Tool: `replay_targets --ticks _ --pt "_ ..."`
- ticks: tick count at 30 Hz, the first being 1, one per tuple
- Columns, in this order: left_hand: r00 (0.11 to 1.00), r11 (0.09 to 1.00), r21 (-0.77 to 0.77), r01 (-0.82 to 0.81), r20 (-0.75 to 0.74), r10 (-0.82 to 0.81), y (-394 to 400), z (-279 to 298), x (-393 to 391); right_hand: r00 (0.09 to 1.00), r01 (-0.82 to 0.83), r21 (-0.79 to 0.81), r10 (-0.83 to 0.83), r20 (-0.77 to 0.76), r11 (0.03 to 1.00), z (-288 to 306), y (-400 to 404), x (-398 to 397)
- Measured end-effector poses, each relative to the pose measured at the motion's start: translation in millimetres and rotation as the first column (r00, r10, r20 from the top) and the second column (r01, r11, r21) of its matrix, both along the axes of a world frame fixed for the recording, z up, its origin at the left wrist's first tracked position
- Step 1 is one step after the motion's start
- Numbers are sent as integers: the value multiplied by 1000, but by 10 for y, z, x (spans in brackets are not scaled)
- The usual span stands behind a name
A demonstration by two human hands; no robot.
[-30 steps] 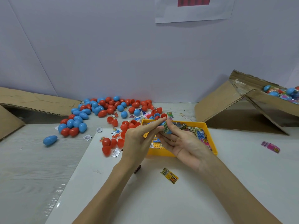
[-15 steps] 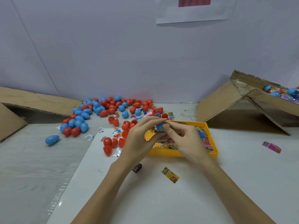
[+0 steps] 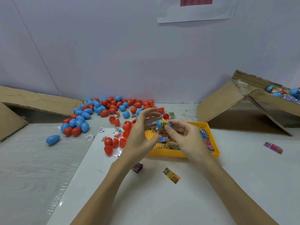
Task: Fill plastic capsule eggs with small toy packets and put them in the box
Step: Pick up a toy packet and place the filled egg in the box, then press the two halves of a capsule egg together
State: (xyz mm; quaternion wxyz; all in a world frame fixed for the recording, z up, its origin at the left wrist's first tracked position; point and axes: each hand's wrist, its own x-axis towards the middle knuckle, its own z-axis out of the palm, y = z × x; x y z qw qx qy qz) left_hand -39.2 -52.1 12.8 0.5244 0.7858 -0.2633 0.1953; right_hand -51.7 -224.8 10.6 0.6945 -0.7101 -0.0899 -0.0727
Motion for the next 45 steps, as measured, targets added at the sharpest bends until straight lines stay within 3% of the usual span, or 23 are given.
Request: replay_targets --ticks 3,5,8,12,18,28,31,34,37,40,43,44,45 --pt "984 997 -82 12 -177 -26 21 7 3 999 -4 -7 4 46 1000 -13 -7 18" --pt "977 991 -131 -7 -211 -21 15 21 -14 998 -23 -25 25 59 999 -24 -23 13" --pt "984 986 -152 -67 -173 40 -1 25 -22 997 -65 -27 66 43 998 -28 -25 15" --pt "995 991 -101 -83 -56 77 24 5 -1 997 -64 90 66 -26 994 -3 -8 18" --pt "960 975 175 -138 265 88 -23 -79 -6 998 62 -130 -63 -2 990 -67 28 6" --pt "931 919 342 -198 359 67 -66 -106 -5 987 155 -270 -162 -4 950 -60 34 -12" --pt "951 913 362 -188 300 77 -90 -145 0 988 142 -285 -153 -16 948 -54 27 -16" --pt "957 893 378 -244 243 159 -65 -179 12 984 83 -32 -87 -154 996 0 -24 24" --pt "947 842 445 -306 237 219 -9 -208 51 959 9 289 74 -274 957 106 -151 91" --pt "948 813 488 -317 192 254 29 -245 90 972 -40 678 185 -143 734 397 -488 238" --pt "950 807 505 -308 203 236 25 -262 116 998 -56 903 24 50 426 749 -938 424" --pt "952 809 505 -302 205 227 20 -268 120 997 -74 911 25 70 405 801 -1024 467" --pt "954 811 505 -295 200 223 16 -275 124 997 -72 889 52 54 452 794 -1068 497"
